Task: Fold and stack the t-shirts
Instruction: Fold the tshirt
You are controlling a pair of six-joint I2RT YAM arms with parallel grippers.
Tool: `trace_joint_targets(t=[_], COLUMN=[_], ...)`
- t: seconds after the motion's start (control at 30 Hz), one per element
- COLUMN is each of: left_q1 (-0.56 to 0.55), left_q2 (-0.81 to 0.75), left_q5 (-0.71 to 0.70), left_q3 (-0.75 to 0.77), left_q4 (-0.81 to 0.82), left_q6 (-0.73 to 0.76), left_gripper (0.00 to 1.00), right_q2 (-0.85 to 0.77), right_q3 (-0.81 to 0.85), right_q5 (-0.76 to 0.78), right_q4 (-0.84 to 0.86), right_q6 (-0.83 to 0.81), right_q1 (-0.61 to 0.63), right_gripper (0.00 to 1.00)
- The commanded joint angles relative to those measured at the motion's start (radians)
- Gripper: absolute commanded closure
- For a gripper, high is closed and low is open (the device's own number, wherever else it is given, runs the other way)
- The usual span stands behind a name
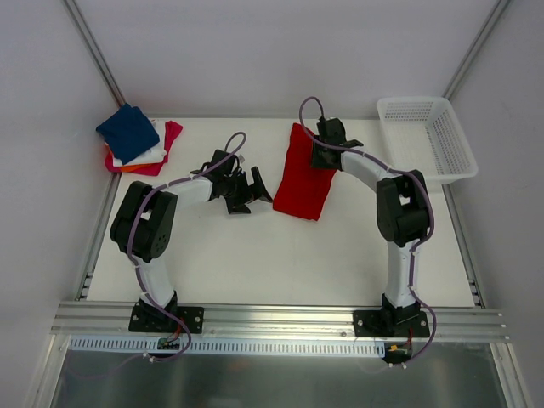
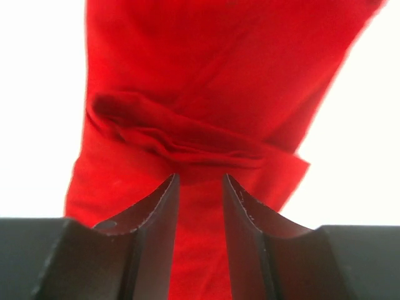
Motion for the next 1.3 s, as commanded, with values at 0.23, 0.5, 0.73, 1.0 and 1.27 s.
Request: trace_joint_targets(t=[0.23,0.5,0.73,1.0,1.27], left_q1=[0.001,0.001,0.004,0.035,0.051], left_q2=[-0.026,-0.032,-0.046,-0.126,-0.193], left_q5=[-0.016,-0.014,-0.017,-0.008,-0.007], left_q3=[-0.009,-0.006,-0.012,-0.037,-0.024], left_q4=[-0.014,-0.014,-0.016,-0.022,-0.053], left_q6=[0.03,0.03,0.041,0.045,0.056], left_gripper=[0.01,0.01,0.01,0.01,0.01], right_q2=[-0.066,-0.092,-0.011,0.004,-0.028], right_q3=[0.019,-0.058,-0.058,-0.113,-0.187], right_q5=[0.062,0.045,-0.055,-0.194,-0.259], right_q4=[-0.01,-0.008,-0.02,0.001,0.012], right_q6=[-0.027,-0.003,0.046,0.114,0.164], right_q1=[0.01,0.102,0.13,0.147,0.184], right_gripper=[0.63,0.63,0.59,0.54,0.52])
